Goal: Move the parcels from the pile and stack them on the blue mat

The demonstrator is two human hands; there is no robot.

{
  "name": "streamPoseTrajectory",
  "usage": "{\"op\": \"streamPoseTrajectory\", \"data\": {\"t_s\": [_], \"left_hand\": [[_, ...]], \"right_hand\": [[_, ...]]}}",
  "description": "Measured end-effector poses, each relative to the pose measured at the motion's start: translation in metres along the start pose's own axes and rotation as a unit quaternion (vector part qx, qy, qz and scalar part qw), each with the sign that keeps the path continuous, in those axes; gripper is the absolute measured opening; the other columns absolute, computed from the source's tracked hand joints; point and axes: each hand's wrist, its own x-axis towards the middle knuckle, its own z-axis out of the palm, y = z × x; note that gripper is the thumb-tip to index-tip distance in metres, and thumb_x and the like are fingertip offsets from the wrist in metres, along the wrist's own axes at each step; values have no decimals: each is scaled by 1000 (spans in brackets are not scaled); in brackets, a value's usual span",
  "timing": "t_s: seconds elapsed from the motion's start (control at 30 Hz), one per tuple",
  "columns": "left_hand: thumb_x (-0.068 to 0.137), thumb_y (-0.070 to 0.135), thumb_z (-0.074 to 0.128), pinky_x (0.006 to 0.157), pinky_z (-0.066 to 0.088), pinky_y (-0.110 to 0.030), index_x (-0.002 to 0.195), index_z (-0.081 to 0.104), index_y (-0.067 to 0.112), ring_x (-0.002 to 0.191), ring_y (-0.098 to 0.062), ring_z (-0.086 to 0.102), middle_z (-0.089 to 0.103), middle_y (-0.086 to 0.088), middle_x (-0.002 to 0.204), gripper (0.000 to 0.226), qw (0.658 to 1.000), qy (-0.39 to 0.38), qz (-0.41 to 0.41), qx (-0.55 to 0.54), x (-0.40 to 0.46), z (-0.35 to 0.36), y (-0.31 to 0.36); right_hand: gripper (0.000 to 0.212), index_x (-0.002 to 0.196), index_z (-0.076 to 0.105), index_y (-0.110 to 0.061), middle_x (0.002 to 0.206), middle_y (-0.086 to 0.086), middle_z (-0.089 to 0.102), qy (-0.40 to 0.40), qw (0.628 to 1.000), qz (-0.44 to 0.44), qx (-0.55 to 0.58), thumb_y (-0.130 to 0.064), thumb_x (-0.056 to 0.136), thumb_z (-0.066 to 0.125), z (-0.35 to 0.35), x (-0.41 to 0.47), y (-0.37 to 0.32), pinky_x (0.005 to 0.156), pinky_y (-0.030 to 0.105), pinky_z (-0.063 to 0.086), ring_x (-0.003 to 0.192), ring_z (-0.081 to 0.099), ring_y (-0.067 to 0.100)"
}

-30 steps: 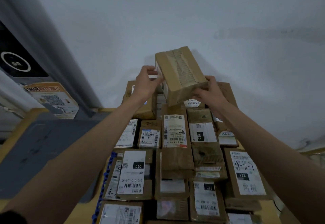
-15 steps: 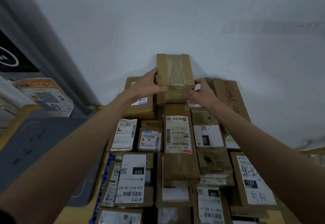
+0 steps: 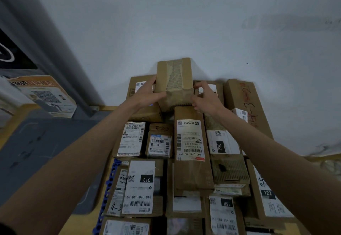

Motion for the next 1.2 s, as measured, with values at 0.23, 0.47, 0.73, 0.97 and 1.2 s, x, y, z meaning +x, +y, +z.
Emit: {"op": "streamPoseTrajectory", "data": {"t_s": [0.23, 0.47, 0.73, 0.97, 1.2], "left_hand": [[88, 28, 69, 96, 45, -26, 148, 31, 32, 123, -10, 51, 51, 11, 139, 72, 999, -3, 8, 38, 1, -1, -4], [91, 40, 63, 109, 36, -37, 152, 26, 14, 136, -28, 39, 44, -7, 147, 75, 974, -8, -12, 225, 9, 18, -18], [86, 58, 59, 120, 9, -51, 157, 8, 23, 149, -34, -1, 6, -7, 163, 94, 947, 38, -33, 317, 8, 23, -38], [80, 66, 61, 119, 5, -55, 155, 4, 32, 148, -36, -11, -10, -5, 163, 100, 940, 32, -99, 326, 0, 21, -56], [83, 58, 62, 119, 7, -52, 156, 7, 31, 148, -34, -11, -9, -4, 163, 96, 943, 18, -95, 319, 4, 22, -47]], "right_hand": [[40, 129, 41, -18, 114, 6, 59, -35, 997, 22, -60, -36, 96, 54, 8, 11, 5, 79, 33, 48, 100, 57, 21], [26, 95, 60, -9, 87, 9, 59, -41, 986, 66, -145, -28, 99, 43, 7, 15, 8, 84, 36, 43, 87, 55, 25], [37, 119, 59, -6, 119, 12, 61, -5, 983, 63, -170, -33, 95, 52, 10, 6, 9, 99, 48, 45, 115, 54, 31], [38, 130, 51, -11, 123, 6, 61, -38, 988, 31, -144, -32, 99, 49, 17, 2, 9, 99, 41, 46, 115, 55, 24], [32, 118, 57, -7, 110, 7, 64, 6, 990, 21, -143, -29, 95, 53, 23, 5, 6, 93, 45, 49, 104, 60, 26]]}}
